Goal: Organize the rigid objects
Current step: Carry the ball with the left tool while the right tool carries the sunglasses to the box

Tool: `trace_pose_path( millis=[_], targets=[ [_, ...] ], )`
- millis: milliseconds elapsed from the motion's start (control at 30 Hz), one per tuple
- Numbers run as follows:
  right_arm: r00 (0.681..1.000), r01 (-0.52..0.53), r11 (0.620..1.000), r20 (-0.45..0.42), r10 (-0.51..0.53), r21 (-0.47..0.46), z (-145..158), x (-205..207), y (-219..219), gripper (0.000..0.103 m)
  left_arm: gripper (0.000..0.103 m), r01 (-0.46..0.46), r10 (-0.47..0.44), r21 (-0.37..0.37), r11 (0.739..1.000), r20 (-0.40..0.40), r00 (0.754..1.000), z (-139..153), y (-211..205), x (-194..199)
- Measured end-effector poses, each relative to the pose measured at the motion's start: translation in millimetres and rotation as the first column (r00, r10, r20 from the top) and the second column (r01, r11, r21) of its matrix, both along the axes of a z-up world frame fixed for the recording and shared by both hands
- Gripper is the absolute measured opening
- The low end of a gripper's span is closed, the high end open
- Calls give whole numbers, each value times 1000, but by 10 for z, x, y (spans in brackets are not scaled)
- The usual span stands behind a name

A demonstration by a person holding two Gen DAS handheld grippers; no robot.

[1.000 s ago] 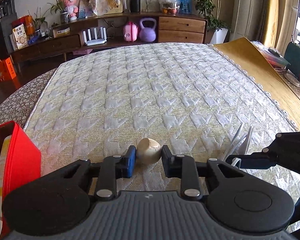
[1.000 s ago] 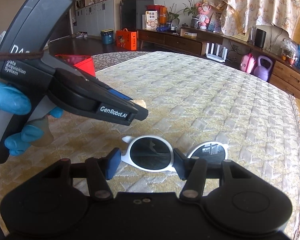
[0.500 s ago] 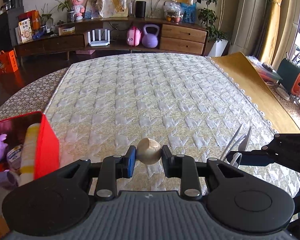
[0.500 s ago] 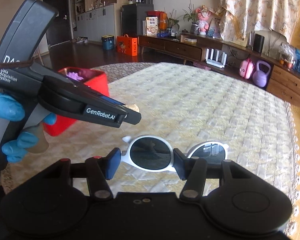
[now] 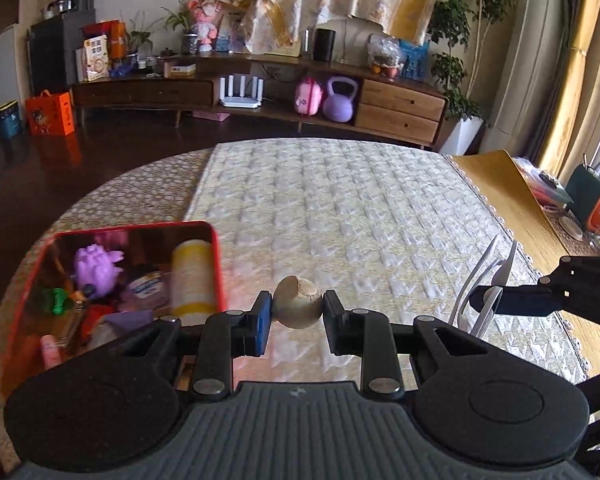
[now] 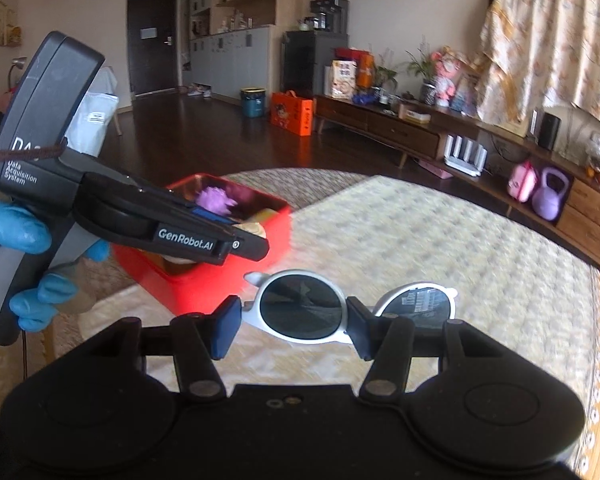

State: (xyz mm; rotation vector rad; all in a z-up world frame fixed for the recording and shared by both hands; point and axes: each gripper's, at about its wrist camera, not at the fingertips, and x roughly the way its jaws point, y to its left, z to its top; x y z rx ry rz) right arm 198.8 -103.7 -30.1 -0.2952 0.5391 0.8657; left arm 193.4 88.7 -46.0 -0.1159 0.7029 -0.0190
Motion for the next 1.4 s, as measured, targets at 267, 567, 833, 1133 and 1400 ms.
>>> trace_pose_path(
  millis=[267,567,833,1133,1400],
  targets=[
    [997,-75,997,16,75,-6,109,-143,471,55,26,-74,74,14,997,10,997,100,488,-269],
    [989,-149,989,15,149,-13,137,-145,1030,55,26,-159,159,22,987,12,987,79,1100,-448],
    [972,-236,971,4,237,-35,56,-54,1418,55,26,-222,222,23,975,-5,975,-43,1526,-409],
    [956,-295,954,-25,294,-56,-134,109,1774,55,27,-240,241,19,971,-20,970,-200,1754,-126],
    [946,-322,945,-62,319,-58,-285,252,1885,55,27,-218,219,25,976,-32,975,-337,1730,162]
  ],
)
